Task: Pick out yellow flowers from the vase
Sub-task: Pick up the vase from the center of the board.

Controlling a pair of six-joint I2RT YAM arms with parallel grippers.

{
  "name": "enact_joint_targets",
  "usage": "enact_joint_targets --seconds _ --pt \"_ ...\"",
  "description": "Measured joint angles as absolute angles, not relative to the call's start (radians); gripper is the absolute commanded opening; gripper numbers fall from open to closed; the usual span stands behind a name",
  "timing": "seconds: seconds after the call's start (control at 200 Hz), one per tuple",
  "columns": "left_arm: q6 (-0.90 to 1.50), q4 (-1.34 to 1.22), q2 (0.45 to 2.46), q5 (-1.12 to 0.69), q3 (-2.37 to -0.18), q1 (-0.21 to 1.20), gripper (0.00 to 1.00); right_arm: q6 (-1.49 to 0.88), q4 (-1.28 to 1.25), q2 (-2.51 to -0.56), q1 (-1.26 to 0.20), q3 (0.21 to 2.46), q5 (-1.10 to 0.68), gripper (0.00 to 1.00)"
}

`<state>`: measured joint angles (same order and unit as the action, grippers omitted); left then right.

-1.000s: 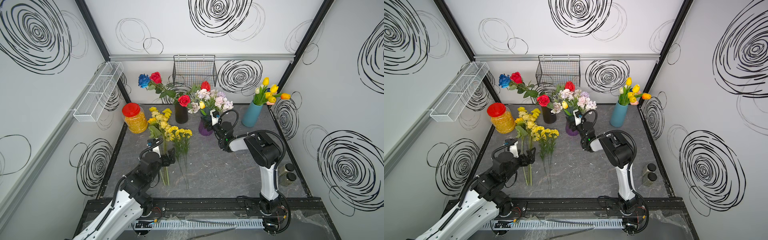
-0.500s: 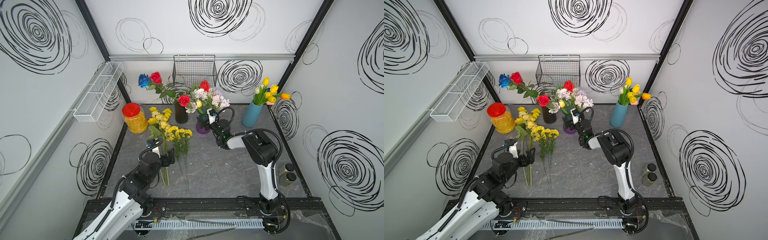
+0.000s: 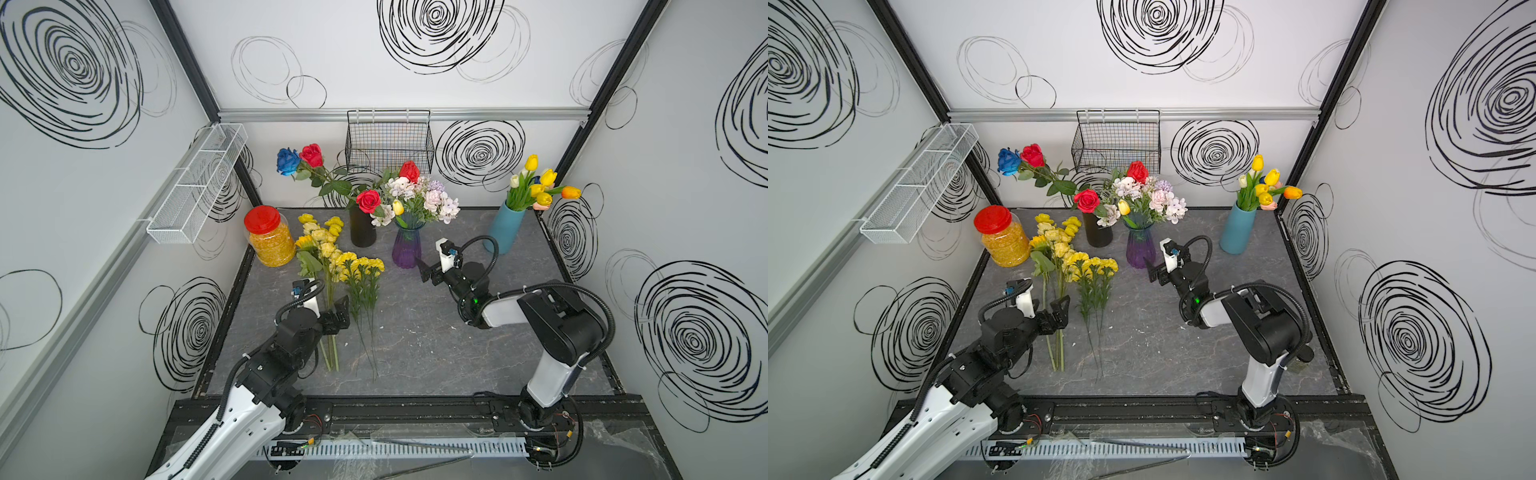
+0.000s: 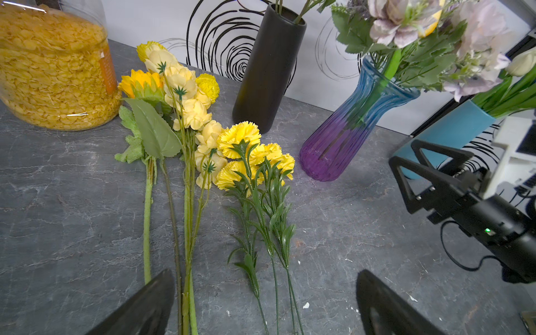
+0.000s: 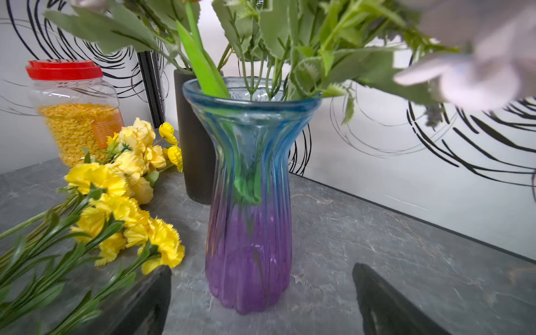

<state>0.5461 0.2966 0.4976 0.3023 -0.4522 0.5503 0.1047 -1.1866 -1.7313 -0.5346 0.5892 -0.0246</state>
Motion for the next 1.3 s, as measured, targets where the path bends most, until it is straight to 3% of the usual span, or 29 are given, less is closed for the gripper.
enact_joint_targets --seconds 0.15,0.3,0.51,1.301 --pt "0.546 0.298 0.482 0.317 -0.452 0.563 0.99 0.106 -1.11 -1.565 -0.494 0.495 0.066 1.0" --pt "0.546 0.298 0.46 0.326 -0.451 0.569 0.99 0.072 -1.083 -1.419 -0.326 0.405 0.122 1.0" --pt "0.546 0.298 0.455 0.33 -0.447 0.572 0.99 0.038 -1.048 -1.372 -0.165 0.394 0.153 1.0" --pt "0.546 0.298 0.472 0.356 -0.447 0.589 0.99 0.084 -1.077 -1.83 0.063 0.793 0.048 0.98"
